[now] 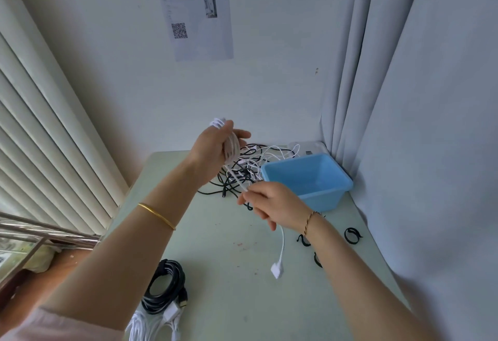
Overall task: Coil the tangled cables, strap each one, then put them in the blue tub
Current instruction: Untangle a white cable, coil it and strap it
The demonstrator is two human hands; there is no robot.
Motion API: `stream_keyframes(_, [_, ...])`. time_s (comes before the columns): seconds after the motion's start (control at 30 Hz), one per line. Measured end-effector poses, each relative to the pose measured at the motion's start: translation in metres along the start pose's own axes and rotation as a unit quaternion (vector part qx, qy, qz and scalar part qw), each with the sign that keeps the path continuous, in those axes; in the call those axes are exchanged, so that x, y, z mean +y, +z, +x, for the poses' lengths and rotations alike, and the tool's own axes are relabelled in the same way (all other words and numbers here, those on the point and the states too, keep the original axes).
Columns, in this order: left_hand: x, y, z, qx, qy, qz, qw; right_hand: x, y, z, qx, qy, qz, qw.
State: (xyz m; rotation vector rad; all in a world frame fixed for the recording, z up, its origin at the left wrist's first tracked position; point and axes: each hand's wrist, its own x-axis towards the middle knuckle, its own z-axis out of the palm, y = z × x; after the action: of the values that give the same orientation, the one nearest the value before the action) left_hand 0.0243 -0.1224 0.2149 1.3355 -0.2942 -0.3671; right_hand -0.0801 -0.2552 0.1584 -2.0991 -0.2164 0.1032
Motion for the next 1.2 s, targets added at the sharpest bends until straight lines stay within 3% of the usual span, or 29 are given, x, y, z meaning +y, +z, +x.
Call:
stream_keyframes(0.07, [-0.006, -0.001, -0.003, 0.020, 0.015, 0.184, 0.983, -0.010, -0.006, -0.003, -0.004, -0.020, -0.035, 0.999])
stream_keyframes(0.13, [-0.012, 0.001, -0.009, -0.007, -0.003, 0.326, 0.945, -0.017, -0.017, -0.001, 0.033, -0.051, -0.072, 0.996])
stream_keyframes(0.23, [-0.009, 0.005, -0.021, -0.093, -0.073, 0.442, 0.889, -0.017, -0.036, 0.005, 0.134, -0.069, -0.092, 0.984])
stream_keyframes(0.3, [-0.004, 0.009, -0.028, -0.171, -0.131, 0.387, 0.897, -0.014, -0.048, 0.008, 0.211, -0.066, -0.083, 0.972])
stream_keyframes(0.37, [-0.004, 0.010, -0.031, -0.236, -0.177, 0.250, 0.922, -0.008, -0.052, 0.012, 0.265, -0.071, -0.088, 0.957])
stream_keyframes(0.47, [-0.007, 0.007, -0.027, -0.302, -0.165, 0.078, 0.936, 0.007, -0.044, 0.019, 0.252, -0.053, -0.073, 0.964])
stream_keyframes(0.57, [-0.008, 0.011, -0.019, -0.287, -0.164, -0.078, 0.941, 0.017, -0.023, 0.017, 0.222, -0.012, -0.030, 0.975])
stream_keyframes(0.7, [-0.012, 0.013, -0.013, -0.193, -0.115, -0.210, 0.951, 0.021, 0.002, 0.012, 0.125, 0.018, 0.003, 0.992])
stream_keyframes(0.83, [-0.015, 0.009, -0.008, -0.086, -0.050, -0.184, 0.978, 0.018, 0.013, 0.011, 0.077, 0.024, -0.008, 0.997])
stream_keyframes(0.97, [-0.016, 0.008, -0.010, -0.012, -0.041, 0.005, 0.999, 0.003, 0.007, 0.005, 0.065, 0.010, -0.062, 0.996])
stream_keyframes(1.07, [-0.017, 0.010, -0.017, -0.032, -0.065, 0.114, 0.991, -0.009, -0.002, 0.004, 0.125, -0.012, -0.087, 0.988])
stream_keyframes(1.2, [-0.017, 0.016, -0.025, -0.079, -0.127, 0.198, 0.969, -0.023, -0.016, 0.003, 0.207, -0.116, -0.092, 0.967])
